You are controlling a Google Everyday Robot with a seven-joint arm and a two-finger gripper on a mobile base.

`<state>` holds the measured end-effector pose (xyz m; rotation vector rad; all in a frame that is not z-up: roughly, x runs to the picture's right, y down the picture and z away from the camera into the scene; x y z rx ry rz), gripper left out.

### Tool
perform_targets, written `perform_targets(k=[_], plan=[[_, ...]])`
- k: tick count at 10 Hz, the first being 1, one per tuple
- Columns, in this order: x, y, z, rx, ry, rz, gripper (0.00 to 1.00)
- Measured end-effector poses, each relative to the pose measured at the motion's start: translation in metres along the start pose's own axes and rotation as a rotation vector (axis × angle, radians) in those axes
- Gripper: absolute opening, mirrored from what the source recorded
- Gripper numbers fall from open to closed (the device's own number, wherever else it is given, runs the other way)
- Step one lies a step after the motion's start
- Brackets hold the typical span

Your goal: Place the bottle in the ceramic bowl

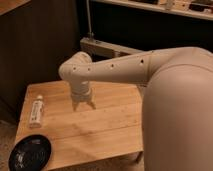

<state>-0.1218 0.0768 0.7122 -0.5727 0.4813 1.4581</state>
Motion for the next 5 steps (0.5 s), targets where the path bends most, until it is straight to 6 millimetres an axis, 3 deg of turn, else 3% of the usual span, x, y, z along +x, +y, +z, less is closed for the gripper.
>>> perform_targets(k=[2, 5], plan=[[-0.025, 0.030, -0.005, -0.046, -0.030, 0.021, 0.65], [-0.052, 0.037, -0.008, -0.228, -0.047, 0.094, 0.65]])
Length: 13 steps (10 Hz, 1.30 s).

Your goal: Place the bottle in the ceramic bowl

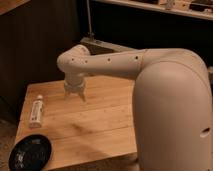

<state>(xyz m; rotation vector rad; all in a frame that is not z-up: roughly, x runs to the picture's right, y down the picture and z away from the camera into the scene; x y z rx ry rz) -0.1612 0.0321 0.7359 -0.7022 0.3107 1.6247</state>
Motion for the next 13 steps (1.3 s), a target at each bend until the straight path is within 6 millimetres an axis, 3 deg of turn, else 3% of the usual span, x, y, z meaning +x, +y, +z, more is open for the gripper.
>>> perform_targets(k=[2, 6, 7, 13], plan=[[-0.009, 0.011, -0.001, -0.074, -0.017, 0.014, 0.65], [-0.013, 0.047, -0.004, -0.031, -0.050, -0.006, 0.65], [-0.013, 0.062, -0.001, -0.017, -0.056, -0.028, 0.65], [-0.027, 0.097, 0.029, -0.040, -0.009, -0.077, 0.65]])
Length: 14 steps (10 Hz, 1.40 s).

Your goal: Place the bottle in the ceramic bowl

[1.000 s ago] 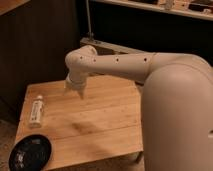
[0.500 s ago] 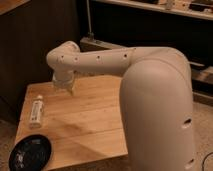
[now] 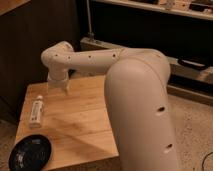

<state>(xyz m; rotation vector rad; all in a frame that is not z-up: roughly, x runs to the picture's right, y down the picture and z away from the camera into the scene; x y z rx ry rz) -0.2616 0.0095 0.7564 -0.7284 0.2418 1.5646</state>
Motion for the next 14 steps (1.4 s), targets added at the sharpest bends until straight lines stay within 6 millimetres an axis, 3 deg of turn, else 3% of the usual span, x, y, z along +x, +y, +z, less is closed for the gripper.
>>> perform_targets(k=[7, 14], plan=[[-0.029, 0.045, 0.037, -0.073, 0.060, -0.094, 0.65], [-0.036, 0.072, 0.052, -0.100, 0.085, -0.165, 0.65]])
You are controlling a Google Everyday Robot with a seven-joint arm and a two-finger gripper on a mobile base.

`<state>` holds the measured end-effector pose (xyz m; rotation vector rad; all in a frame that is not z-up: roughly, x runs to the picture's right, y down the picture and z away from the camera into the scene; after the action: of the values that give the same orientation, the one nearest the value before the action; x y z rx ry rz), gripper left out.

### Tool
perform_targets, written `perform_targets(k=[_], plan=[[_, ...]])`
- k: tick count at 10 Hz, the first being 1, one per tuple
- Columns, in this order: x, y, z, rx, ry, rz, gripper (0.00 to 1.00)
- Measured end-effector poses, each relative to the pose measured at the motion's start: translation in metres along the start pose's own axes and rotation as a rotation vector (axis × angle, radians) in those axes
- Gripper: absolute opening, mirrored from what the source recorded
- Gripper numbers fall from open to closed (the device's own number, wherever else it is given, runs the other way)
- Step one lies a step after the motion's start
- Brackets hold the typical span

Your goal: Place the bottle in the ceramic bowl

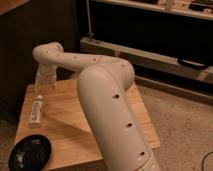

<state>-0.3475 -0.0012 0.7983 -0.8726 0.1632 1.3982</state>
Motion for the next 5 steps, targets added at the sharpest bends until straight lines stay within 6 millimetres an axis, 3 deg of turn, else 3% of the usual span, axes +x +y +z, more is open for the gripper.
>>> perform_targets(k=[5], plan=[[-0.0007, -0.0020, -0.0006, 0.002, -0.002, 0.001, 0.65]])
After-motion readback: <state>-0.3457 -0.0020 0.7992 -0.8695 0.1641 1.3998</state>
